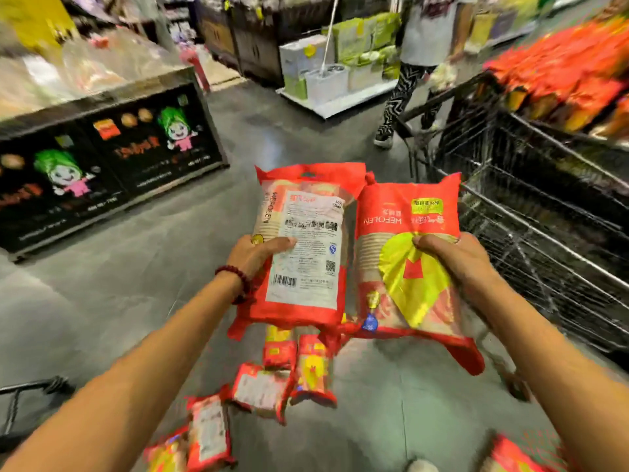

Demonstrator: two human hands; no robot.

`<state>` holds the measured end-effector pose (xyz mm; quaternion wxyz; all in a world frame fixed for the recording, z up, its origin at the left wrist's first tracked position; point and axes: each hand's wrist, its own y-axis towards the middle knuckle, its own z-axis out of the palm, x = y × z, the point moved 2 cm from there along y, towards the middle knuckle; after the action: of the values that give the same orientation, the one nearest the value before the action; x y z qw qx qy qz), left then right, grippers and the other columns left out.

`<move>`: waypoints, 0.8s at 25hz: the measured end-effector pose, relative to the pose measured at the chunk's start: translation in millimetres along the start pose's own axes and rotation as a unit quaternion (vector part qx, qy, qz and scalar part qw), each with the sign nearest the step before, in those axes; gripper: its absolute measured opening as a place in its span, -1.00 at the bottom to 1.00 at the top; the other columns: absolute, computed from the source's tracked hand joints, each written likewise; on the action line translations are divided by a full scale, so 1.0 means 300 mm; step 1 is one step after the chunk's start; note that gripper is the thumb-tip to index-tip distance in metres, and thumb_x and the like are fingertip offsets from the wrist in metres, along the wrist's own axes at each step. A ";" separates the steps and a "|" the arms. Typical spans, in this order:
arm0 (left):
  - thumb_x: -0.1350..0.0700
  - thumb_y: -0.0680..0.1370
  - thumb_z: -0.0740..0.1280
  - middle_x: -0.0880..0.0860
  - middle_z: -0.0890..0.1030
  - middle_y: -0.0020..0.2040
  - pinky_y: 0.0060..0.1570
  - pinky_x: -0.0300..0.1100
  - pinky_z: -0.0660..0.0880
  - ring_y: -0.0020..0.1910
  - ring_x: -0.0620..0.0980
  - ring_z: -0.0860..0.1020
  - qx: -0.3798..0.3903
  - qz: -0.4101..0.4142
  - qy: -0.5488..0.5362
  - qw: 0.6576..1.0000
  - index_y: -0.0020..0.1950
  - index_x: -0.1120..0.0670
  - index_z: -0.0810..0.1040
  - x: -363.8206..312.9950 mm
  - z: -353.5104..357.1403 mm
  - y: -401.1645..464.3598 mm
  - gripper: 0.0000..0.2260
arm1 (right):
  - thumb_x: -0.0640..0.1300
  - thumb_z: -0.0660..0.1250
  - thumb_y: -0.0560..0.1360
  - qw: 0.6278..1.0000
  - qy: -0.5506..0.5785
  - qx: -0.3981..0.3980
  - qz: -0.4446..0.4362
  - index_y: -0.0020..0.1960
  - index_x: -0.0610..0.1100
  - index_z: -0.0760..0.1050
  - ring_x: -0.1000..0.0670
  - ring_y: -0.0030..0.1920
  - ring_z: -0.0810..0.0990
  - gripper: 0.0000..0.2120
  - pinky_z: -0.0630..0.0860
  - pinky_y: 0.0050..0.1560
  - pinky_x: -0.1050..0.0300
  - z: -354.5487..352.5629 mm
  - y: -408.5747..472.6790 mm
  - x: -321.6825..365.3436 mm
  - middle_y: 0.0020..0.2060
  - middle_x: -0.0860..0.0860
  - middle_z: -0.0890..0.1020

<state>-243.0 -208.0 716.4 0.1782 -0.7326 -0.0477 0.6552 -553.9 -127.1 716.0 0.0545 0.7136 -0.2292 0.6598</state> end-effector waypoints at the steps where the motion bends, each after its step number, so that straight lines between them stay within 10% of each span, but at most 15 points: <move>1: 0.04 0.19 0.58 0.23 0.67 0.07 0.20 0.16 0.52 0.07 0.22 0.64 0.020 0.006 0.006 1.000 0.02 0.15 0.64 -0.058 0.077 0.048 -0.55 | -0.19 0.50 0.40 1.000 0.009 -0.022 -0.004 -0.20 -0.09 0.59 0.13 -0.43 0.66 -0.91 0.57 -0.34 0.31 -0.082 0.019 0.036 -0.45 0.09 0.69; 9: 0.02 0.13 0.57 0.22 0.70 -0.01 0.09 0.11 0.58 -0.04 0.20 0.68 0.155 0.056 0.026 0.986 0.04 0.16 0.65 -0.498 0.857 0.373 -0.48 | -0.11 0.53 0.36 0.984 0.037 -0.176 -0.012 -0.14 -0.14 0.62 -0.14 -0.15 0.68 -0.85 0.62 0.01 -0.03 -0.804 0.285 0.244 -0.15 -0.15 0.71; 13: -0.04 0.11 0.60 0.19 0.71 -0.05 0.12 0.15 0.56 -0.04 0.19 0.68 0.186 0.051 0.051 0.980 0.02 0.16 0.66 -0.598 1.239 0.548 -0.46 | -0.11 0.52 0.38 0.973 0.033 -0.228 -0.006 -0.18 -0.12 0.60 -0.03 -0.30 0.61 -0.87 0.55 -0.25 0.15 -1.112 0.434 0.271 -0.27 -0.07 0.65; 20: -0.13 0.05 0.56 0.14 0.73 -0.06 0.13 0.13 0.56 -0.03 0.16 0.69 0.249 0.020 0.118 0.961 -0.01 0.10 0.67 -0.605 1.680 0.930 -0.42 | -0.05 0.58 0.23 0.957 0.085 -0.270 0.058 0.07 -0.24 0.59 -0.12 -0.18 0.67 -0.51 0.61 -0.14 0.05 -1.386 0.802 0.116 -0.11 -0.16 0.69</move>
<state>-805.9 -423.0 757.9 0.3458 -0.7382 0.1530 0.5586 -1030.3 -191.8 746.9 0.2258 0.5989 -0.4346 0.6336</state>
